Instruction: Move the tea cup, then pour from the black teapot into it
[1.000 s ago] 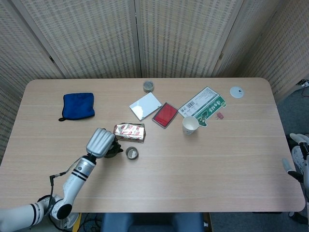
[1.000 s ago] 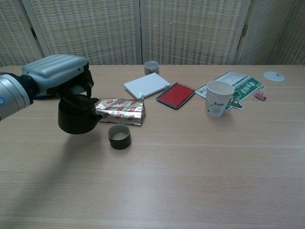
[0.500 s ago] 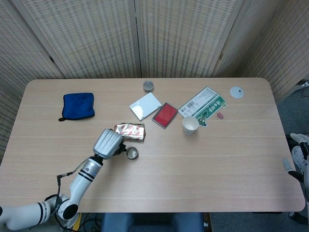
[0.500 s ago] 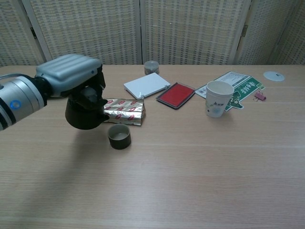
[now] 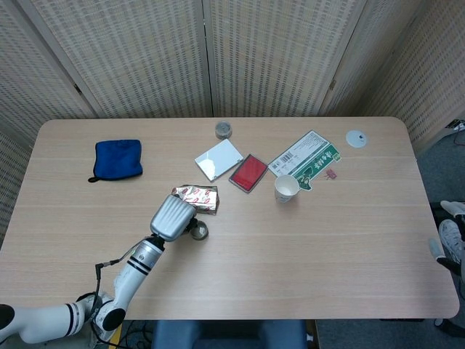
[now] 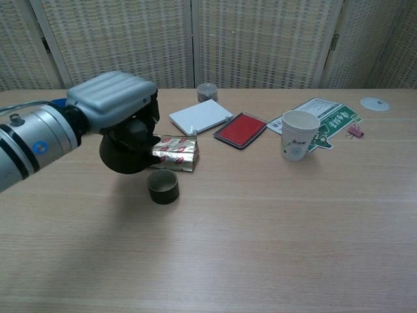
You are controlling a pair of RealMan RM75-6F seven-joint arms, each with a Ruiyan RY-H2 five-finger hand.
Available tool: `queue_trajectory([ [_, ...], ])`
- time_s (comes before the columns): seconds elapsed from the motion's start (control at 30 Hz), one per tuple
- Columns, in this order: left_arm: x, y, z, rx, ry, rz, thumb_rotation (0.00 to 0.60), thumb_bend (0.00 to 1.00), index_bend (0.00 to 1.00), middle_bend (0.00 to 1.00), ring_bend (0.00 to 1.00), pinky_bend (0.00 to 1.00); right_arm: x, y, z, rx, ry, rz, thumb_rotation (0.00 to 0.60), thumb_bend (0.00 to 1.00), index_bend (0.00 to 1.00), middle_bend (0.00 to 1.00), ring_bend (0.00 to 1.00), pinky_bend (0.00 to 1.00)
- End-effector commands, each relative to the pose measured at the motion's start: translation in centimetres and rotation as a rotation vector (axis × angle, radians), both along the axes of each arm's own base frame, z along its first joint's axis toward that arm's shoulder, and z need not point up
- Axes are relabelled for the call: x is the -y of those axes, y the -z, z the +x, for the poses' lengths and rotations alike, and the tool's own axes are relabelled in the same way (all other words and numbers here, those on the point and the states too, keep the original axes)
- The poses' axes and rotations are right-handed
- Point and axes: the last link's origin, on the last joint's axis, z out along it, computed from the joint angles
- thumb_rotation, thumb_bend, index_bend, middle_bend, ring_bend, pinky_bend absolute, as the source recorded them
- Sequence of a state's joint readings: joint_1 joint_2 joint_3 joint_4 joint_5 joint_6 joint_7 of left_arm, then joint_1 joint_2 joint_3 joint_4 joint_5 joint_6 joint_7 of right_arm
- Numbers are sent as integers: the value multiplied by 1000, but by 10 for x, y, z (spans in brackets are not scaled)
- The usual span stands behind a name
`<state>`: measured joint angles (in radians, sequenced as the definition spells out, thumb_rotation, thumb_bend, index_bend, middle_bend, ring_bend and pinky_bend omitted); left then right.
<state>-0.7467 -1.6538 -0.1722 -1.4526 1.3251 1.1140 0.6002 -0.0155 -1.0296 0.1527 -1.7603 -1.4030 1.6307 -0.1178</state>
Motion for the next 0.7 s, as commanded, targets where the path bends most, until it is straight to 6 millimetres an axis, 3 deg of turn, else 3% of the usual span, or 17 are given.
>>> queue_trajectory([
  [0.03, 1, 2, 1, -11, 11, 2, 600, 359, 1000, 1000, 958, 665, 0, 0, 0, 0, 1, -1, 600, 249, 236, 237, 183, 251],
  [0.7, 4, 10, -1, -98, 83, 67, 600, 359, 1000, 1000, 958, 665, -1, -2, -1, 0, 1, -5, 600, 249, 236, 237, 183, 251],
])
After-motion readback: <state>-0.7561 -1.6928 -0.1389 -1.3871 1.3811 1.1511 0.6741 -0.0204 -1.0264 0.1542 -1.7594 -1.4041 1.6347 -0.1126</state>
